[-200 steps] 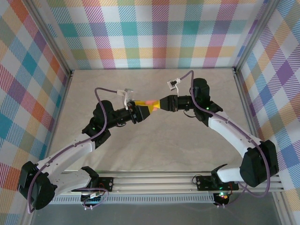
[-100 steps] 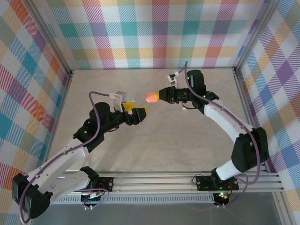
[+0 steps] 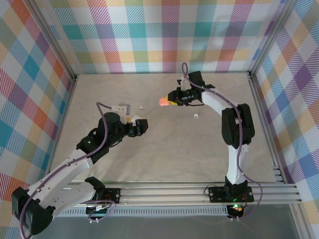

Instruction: Insert the wireless bluetooth earbuds into the charging case

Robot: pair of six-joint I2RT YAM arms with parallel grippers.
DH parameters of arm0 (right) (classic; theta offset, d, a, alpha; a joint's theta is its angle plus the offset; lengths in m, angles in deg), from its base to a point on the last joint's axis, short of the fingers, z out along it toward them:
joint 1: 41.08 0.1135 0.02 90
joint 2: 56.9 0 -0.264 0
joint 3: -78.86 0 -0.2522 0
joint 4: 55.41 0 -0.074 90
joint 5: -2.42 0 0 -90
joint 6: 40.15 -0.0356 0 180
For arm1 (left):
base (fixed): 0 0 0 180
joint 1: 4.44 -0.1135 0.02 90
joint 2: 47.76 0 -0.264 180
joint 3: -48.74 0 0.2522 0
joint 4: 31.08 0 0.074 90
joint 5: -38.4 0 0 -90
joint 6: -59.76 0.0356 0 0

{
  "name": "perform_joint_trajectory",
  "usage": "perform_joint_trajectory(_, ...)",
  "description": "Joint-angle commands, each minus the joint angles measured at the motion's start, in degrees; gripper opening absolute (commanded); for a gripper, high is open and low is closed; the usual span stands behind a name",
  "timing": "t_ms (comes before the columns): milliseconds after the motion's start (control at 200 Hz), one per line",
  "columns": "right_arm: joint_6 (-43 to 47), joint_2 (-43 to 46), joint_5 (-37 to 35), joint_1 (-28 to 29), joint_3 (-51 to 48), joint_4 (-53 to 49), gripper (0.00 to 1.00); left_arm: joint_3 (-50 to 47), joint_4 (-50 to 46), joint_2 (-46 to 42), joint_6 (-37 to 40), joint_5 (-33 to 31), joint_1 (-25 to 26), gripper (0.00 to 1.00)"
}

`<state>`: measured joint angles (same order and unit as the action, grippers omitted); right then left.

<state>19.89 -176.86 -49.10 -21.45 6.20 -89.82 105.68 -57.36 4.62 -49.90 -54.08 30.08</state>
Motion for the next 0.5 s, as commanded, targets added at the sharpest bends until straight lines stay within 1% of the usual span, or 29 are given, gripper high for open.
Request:
perform_joint_trajectory(0, 3.3, -4.8, -3.8, -0.6, 6.1, -6.9, 0.10, -1.9, -1.9, -1.3, 0.6, -2.7, -1.2, 0.97)
perform_joint_trajectory(230, 3.7, -14.2, -7.4, -2.4, 16.5, -13.2, 0.11, -3.4, -2.4, -0.6, 0.4, -2.6, -3.7, 0.97)
perform_joint_trajectory(405, 4.4, -19.3, -7.8, -3.3, 23.2, -17.9, 0.11, -3.7, -2.0, 1.2, 0.5, -1.6, -5.4, 0.97)
perform_joint_trajectory(495, 5.0, -20.6, -8.4, -3.3, 25.5, -19.8, 0.14, -3.8, -1.4, 2.3, 0.4, -0.8, -6.5, 0.97)
